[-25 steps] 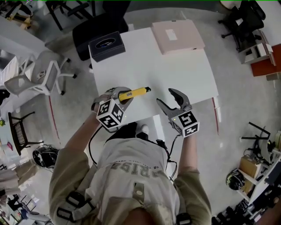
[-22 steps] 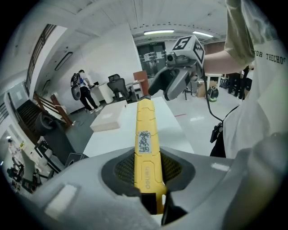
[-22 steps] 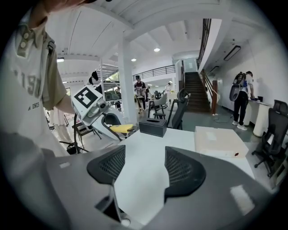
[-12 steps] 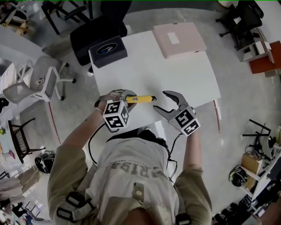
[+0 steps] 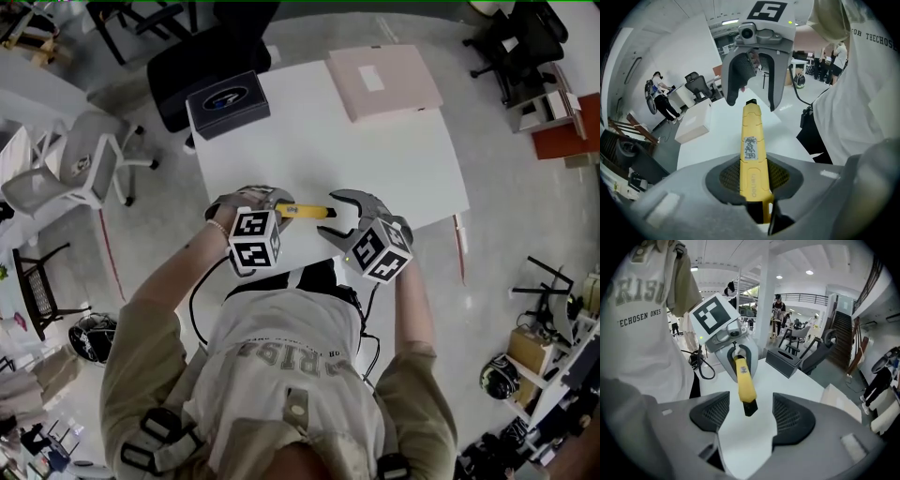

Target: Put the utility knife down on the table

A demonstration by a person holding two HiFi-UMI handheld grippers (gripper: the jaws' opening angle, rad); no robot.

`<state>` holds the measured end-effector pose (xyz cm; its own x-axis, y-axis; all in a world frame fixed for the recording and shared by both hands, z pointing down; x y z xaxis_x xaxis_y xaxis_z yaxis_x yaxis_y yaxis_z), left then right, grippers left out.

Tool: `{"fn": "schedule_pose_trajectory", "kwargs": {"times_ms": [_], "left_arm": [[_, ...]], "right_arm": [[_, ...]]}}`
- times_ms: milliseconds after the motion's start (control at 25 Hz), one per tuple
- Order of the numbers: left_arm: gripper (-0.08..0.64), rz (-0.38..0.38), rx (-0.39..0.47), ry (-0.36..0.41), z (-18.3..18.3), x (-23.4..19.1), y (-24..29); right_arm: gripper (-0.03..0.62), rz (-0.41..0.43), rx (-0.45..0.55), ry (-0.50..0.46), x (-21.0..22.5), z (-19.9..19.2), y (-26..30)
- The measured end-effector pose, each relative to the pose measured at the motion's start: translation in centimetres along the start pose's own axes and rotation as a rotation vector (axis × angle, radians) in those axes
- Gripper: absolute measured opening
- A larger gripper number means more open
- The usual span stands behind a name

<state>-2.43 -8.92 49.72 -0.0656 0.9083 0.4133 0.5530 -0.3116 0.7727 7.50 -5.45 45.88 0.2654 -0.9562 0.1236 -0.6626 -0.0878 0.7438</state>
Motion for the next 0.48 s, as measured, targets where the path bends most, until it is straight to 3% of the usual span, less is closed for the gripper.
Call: {"fn": "schedule_pose_trajectory", "kwargs": {"times_ms": [480], "left_arm": [[0.095,-0.035,-0.063,-0.007,1.9,0.8,2.4]], "right_arm": [[0.213,0.168,-0.168,-0.149,0.8,-1.9,1.5]]}}
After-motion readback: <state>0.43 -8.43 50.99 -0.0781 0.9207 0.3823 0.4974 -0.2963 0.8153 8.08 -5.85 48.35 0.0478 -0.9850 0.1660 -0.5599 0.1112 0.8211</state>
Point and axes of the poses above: the fingertips, and each gripper's own axes: y forward along the fingers, x to its right, z out of its top, the point moved 6 cm from there along -y, backward along the fingers, and after that the axes turned 15 degrees about z, right-handed, at the moved point
